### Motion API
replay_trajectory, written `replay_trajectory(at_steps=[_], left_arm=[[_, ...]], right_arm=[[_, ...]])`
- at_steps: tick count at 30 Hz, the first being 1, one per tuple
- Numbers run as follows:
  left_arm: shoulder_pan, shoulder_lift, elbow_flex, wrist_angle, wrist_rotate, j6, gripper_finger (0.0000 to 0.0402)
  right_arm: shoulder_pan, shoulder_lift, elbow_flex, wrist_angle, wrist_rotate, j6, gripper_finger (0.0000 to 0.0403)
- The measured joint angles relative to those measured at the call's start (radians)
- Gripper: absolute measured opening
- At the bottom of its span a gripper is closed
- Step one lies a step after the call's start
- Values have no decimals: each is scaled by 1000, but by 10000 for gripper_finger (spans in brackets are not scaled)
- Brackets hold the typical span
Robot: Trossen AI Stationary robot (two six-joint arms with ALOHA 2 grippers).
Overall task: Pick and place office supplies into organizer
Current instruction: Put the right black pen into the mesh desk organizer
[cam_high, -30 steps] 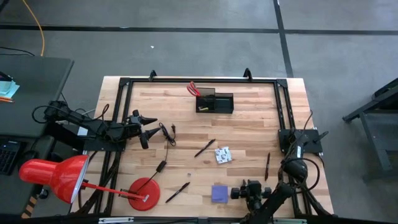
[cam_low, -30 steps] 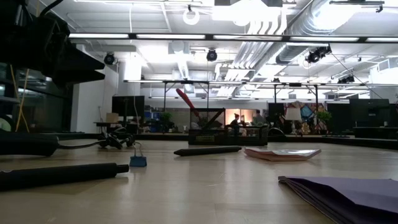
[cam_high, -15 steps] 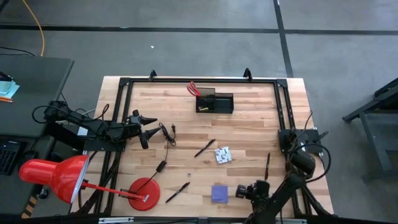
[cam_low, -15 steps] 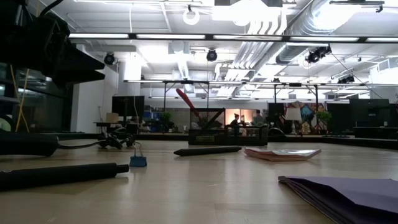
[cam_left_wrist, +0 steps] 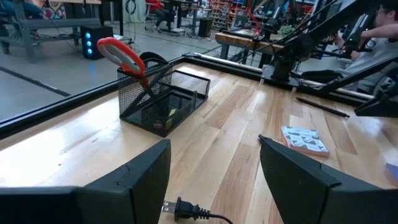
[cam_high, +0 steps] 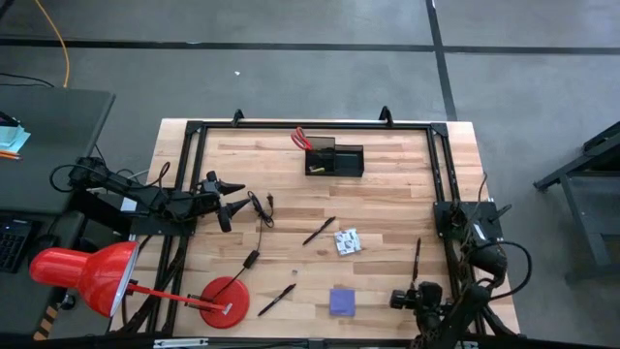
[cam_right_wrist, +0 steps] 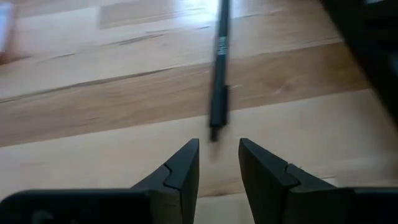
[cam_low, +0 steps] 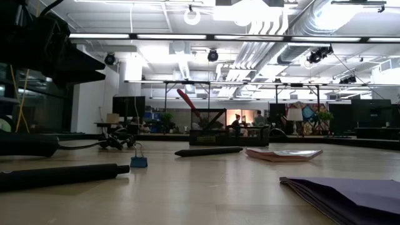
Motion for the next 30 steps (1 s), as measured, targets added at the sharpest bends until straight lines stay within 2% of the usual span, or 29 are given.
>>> replay_trajectory(at_steps=[18, 25, 30], left_arm=[[0, 0, 0, 0, 0, 0, 232], [0, 0, 0, 0, 0, 0, 232], [0, 0, 0, 0, 0, 0, 232]], right_arm=[[-12, -3, -188, -1, 93, -9, 108], [-42, -3, -188, 0, 91, -49, 108], [-55, -3, -188, 0, 52, -61, 108]])
